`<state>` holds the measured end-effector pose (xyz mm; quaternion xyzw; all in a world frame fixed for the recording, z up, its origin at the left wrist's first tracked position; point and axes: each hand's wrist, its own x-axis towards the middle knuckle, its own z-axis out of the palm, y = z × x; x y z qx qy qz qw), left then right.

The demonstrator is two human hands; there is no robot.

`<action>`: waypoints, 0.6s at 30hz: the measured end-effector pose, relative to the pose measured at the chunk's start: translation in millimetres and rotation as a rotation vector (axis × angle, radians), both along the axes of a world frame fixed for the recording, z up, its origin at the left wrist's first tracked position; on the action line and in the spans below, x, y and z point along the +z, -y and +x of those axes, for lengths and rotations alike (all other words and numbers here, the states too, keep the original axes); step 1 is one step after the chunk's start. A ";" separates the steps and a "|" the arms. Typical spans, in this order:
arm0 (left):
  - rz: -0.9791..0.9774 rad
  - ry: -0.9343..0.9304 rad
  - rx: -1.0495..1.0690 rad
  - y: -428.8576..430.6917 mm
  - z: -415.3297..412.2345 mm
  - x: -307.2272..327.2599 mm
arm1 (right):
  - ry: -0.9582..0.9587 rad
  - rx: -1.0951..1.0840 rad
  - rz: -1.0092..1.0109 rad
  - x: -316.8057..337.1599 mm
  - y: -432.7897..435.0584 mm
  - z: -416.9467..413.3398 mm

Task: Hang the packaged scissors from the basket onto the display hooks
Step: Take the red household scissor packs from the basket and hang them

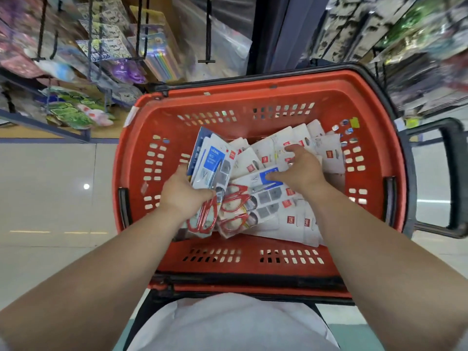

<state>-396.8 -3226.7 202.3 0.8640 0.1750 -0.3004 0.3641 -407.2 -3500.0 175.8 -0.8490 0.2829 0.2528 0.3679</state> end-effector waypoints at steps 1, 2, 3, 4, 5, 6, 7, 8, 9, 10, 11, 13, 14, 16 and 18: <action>0.012 -0.010 0.003 -0.9 -1.4 -3.5 | -0.005 -0.106 0.032 0.4 -1.5 -3.3; 0.020 -0.019 0.008 -2.5 -2.8 -6.6 | -0.023 -0.179 0.067 2.8 -2.1 -6.5; 0.026 -0.027 0.015 -3.8 -4.2 -8.7 | -0.055 -0.212 0.099 4.2 -2.6 -10.4; 0.030 -0.036 0.021 -5.1 -5.3 -10.4 | -0.092 -0.207 0.121 6.1 -3.2 -14.7; 0.034 -0.046 0.018 -6.3 -6.0 -11.9 | -0.121 -0.177 0.127 6.6 -4.2 -18.3; 0.040 -0.055 0.010 -7.0 -6.7 -12.8 | -0.134 -0.122 0.101 7.9 -5.4 -20.8; 0.047 -0.056 -0.003 -7.2 -7.0 -13.1 | -0.131 -0.063 0.054 8.4 -6.6 -22.1; 0.052 -0.052 -0.018 -7.0 -7.2 -13.5 | -0.124 -0.022 0.013 8.7 -7.8 -22.8; 0.051 -0.048 -0.031 -6.3 -7.2 -13.5 | -0.123 -0.020 -0.001 7.8 -8.3 -23.0; 0.050 -0.049 -0.043 -5.8 -7.1 -14.1 | -0.127 -0.060 0.019 7.1 -8.3 -23.4; 0.047 -0.050 -0.053 -5.3 -6.6 -13.8 | -0.134 -0.129 0.057 4.2 -7.9 -23.2; 0.041 -0.060 -0.054 -5.9 -5.4 -13.9 | -0.132 -0.221 0.094 2.5 -9.6 -23.6; 0.037 -0.066 -0.050 -7.0 -4.5 -14.2 | -0.118 -0.211 0.063 1.4 -10.6 -23.3; 0.030 -0.071 -0.038 -9.6 -3.0 -14.1 | -0.081 -0.096 -0.104 -1.8 -13.7 -22.7; 0.020 -0.069 -0.025 -12.3 -1.8 -13.6 | -0.044 0.015 -0.266 3.2 -20.8 -24.6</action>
